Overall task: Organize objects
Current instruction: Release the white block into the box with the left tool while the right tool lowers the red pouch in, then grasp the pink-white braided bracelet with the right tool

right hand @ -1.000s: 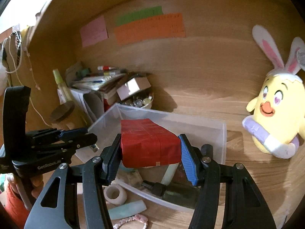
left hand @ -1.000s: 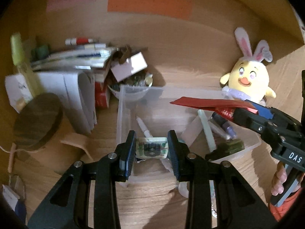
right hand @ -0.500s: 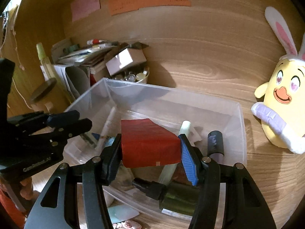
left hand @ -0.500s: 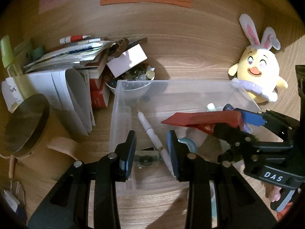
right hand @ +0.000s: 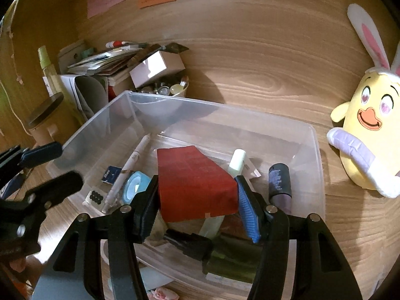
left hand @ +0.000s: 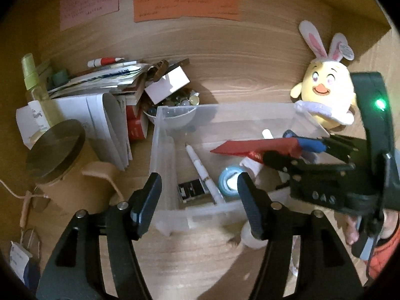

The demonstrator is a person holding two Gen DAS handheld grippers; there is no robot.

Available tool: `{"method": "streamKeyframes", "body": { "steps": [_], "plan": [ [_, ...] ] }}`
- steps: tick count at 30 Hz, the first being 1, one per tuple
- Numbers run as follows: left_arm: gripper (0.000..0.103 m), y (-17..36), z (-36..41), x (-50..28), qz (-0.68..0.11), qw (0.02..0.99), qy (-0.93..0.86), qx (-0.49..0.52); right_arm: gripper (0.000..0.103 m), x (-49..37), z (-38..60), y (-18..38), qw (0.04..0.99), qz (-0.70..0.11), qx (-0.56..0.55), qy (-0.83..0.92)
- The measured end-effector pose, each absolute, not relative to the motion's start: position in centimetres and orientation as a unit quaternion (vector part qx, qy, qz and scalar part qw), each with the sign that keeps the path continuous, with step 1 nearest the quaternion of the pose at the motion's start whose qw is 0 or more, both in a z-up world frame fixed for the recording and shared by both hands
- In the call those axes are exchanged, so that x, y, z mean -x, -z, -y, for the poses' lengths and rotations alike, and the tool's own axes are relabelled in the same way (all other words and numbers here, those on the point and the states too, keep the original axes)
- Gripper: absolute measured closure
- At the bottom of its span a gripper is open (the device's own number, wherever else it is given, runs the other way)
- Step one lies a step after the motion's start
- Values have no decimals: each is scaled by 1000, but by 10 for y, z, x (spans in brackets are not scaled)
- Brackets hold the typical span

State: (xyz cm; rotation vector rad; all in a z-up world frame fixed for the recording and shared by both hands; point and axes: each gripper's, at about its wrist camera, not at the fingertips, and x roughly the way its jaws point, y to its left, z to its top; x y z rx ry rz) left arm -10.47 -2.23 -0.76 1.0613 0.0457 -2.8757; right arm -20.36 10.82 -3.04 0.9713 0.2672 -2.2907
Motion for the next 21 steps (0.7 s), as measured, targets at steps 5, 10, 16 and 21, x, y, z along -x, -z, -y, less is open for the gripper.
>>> {"method": "streamKeyframes", "body": {
  "steps": [5, 10, 16, 21],
  "plan": [
    [30, 6, 14, 90, -5, 37, 940, -339, 43, 205, -111, 29, 319, -93, -385, 861],
    [27, 5, 10, 84, -4, 34, 940, -340, 31, 196, -112, 24, 308, -100, -378, 867],
    [17, 5, 12, 79, -16, 32, 939, -341, 28, 175, -124, 11, 306, -104, -357, 876],
    [16, 14, 14, 74, -17, 27, 934, -355, 21, 154, -145, 3, 307, -99, -344, 882]
  ]
}}
